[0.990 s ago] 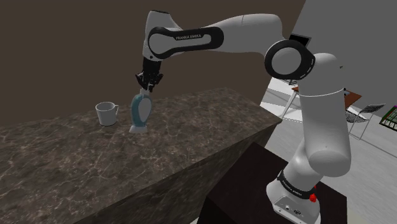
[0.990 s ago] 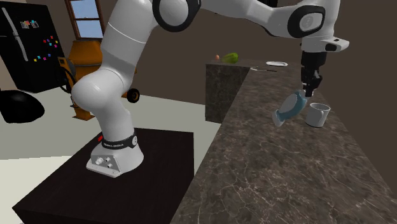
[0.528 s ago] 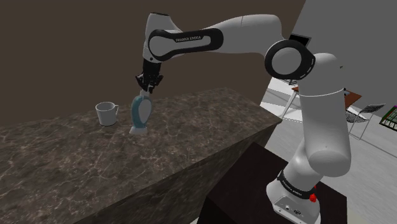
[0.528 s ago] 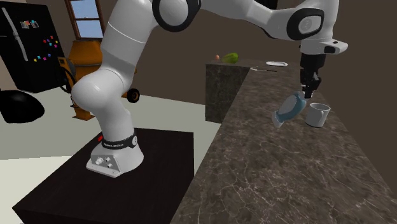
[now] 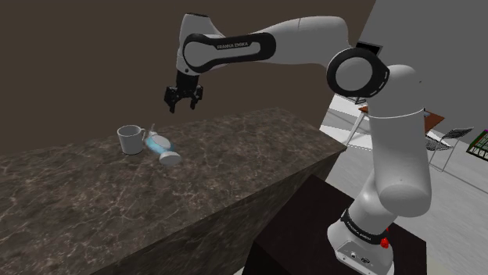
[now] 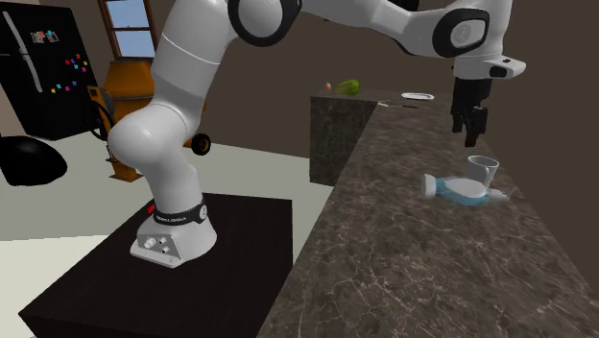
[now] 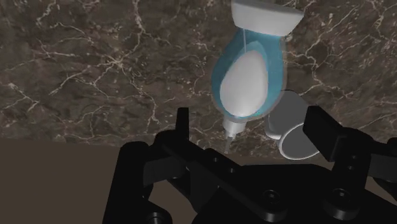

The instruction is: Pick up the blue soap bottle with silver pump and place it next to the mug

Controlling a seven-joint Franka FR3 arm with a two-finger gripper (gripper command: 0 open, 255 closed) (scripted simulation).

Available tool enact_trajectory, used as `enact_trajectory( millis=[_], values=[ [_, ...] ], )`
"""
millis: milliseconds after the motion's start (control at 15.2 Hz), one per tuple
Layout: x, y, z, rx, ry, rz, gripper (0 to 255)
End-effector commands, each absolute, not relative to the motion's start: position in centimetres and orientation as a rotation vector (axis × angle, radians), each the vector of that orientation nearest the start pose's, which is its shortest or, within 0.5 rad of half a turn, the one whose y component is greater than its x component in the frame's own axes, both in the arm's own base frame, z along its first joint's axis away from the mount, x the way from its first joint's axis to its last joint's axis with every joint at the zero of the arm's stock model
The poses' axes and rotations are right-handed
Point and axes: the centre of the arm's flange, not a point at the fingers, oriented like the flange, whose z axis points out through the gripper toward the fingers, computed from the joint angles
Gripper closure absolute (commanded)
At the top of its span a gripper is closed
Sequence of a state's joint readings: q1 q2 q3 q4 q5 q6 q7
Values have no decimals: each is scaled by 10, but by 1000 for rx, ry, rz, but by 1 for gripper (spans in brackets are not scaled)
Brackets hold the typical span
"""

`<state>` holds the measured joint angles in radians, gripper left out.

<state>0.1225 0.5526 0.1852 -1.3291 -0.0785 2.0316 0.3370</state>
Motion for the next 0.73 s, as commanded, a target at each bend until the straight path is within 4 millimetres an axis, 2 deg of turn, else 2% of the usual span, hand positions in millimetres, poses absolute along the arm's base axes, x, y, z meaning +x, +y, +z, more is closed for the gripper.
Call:
enact_trajectory(
  millis=[0, 132, 660],
  values=[
    [702, 188, 452, -3062, 53, -221, 0],
    [699, 186, 475, -3062, 53, -221, 0],
    [699, 186, 475, -3062, 53, -222, 0]
  ],
)
